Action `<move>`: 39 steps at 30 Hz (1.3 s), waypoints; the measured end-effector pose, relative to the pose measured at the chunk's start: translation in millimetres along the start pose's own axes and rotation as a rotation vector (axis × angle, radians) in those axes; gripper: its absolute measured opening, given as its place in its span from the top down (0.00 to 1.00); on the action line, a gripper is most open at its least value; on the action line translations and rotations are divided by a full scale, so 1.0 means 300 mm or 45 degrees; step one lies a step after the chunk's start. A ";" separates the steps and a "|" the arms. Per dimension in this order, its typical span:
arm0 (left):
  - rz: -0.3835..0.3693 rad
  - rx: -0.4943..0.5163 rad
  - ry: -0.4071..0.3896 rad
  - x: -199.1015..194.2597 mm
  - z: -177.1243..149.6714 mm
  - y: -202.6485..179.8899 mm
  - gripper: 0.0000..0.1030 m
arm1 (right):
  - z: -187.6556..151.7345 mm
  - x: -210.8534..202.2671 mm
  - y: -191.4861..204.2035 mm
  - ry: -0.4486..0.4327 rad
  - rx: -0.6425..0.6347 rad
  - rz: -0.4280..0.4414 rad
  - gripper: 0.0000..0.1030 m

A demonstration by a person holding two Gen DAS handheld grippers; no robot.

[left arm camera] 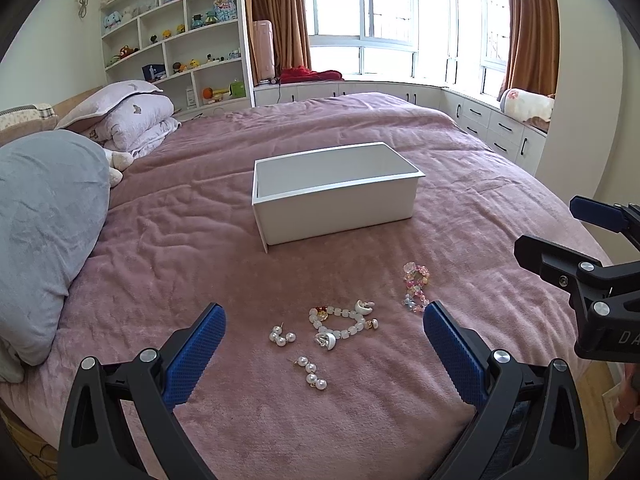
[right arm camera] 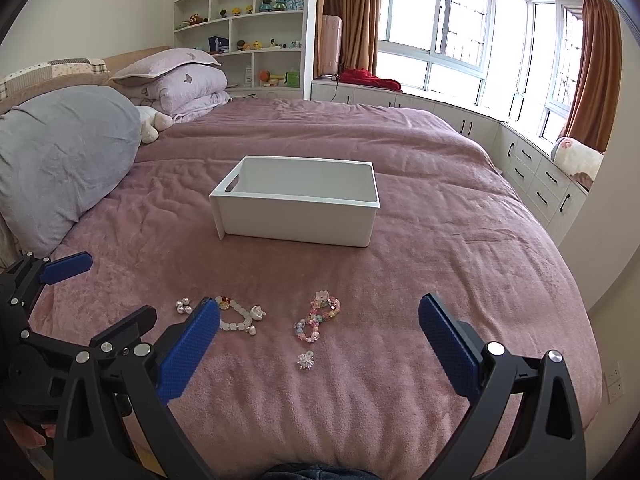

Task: Organize jewelry

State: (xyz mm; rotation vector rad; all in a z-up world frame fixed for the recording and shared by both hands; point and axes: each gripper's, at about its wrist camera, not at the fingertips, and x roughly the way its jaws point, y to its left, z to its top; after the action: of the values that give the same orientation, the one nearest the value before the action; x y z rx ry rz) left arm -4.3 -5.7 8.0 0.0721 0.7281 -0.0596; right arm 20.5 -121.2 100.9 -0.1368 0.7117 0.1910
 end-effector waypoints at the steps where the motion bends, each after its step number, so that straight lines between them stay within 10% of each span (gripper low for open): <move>1: -0.001 0.000 0.000 0.000 0.000 0.000 0.03 | 0.000 0.002 0.001 -0.001 -0.002 -0.001 0.04; 39: -0.004 0.001 0.008 0.006 -0.014 -0.007 0.03 | 0.008 -0.006 0.010 0.005 -0.014 -0.005 0.04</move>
State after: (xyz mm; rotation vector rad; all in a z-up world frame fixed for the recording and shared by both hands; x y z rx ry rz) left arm -5.8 -7.4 3.6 0.0716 0.7343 -0.0625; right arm 20.0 -118.1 103.6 -0.1495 0.7146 0.1907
